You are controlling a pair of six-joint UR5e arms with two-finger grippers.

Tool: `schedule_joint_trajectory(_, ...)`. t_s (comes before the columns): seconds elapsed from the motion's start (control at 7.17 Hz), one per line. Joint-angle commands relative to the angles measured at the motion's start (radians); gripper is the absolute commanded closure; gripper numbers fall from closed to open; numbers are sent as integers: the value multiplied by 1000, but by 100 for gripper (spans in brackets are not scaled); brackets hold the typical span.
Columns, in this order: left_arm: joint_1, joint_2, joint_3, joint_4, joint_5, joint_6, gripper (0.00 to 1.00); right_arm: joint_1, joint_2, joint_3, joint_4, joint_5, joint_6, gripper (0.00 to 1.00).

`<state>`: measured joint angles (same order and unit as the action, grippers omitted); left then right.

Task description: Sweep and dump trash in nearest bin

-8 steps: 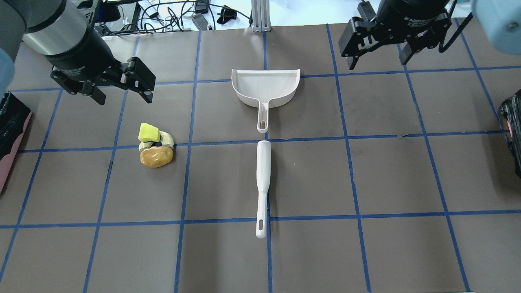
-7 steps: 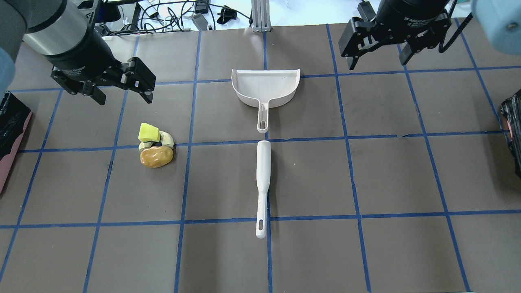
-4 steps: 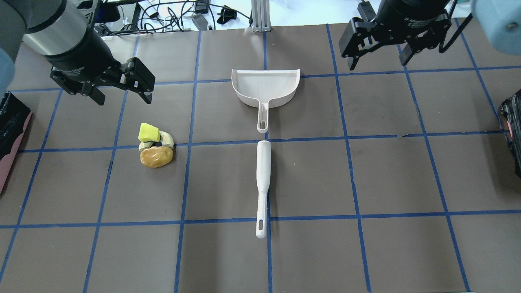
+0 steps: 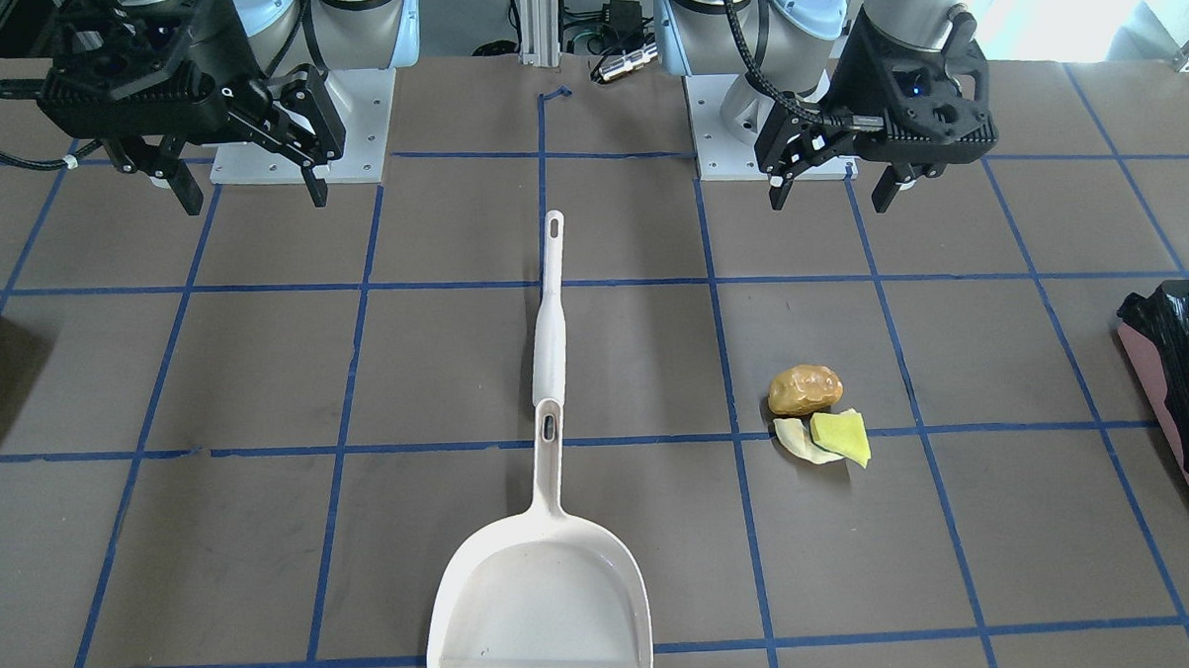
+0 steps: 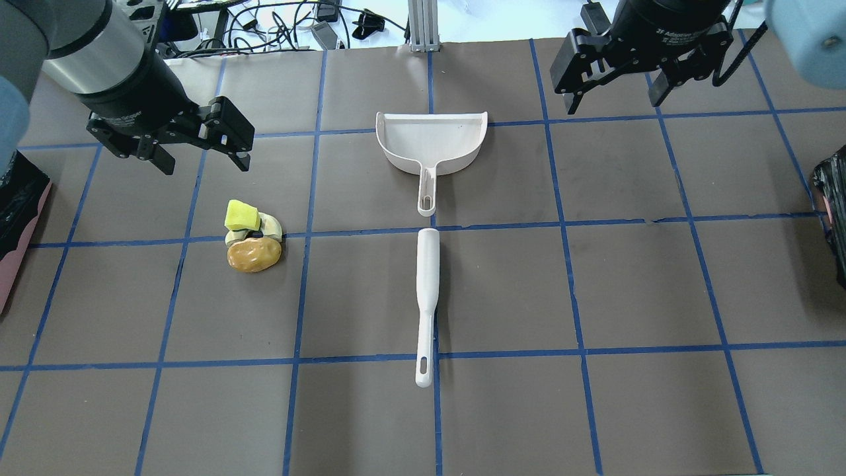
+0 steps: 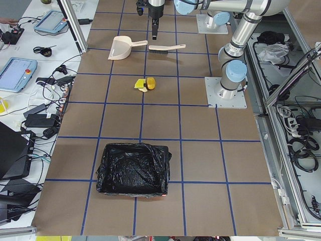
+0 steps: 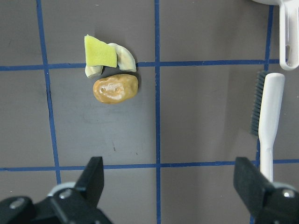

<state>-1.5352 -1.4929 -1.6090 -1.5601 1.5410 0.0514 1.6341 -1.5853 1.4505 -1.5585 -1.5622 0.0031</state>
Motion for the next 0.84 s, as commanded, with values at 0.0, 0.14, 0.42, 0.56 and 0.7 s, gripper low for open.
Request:
schedule_joint_trajectory(0.0, 3, -4, -5, 5, 1, -1, 0, 0, -1, 1, 0, -1, 0, 0)
schedule_joint_trajectory(0.14, 1, -4, -3, 6, 1, -1, 0, 1, -1, -1, 0, -1, 0, 0)
schedule_joint_trajectory(0.42, 1, -9, -3, 8, 1, 2, 0, 1, -1, 1, 0, 1, 0, 0)
schedule_joint_trajectory(0.56, 1, -13, -5, 8, 1, 4, 0, 1, -1, 1, 0, 1, 0, 0)
schedule_joint_trajectory(0.7, 3, -15, -5, 9, 2, 7, 0, 1, -1, -1, 0, 1, 0, 0)
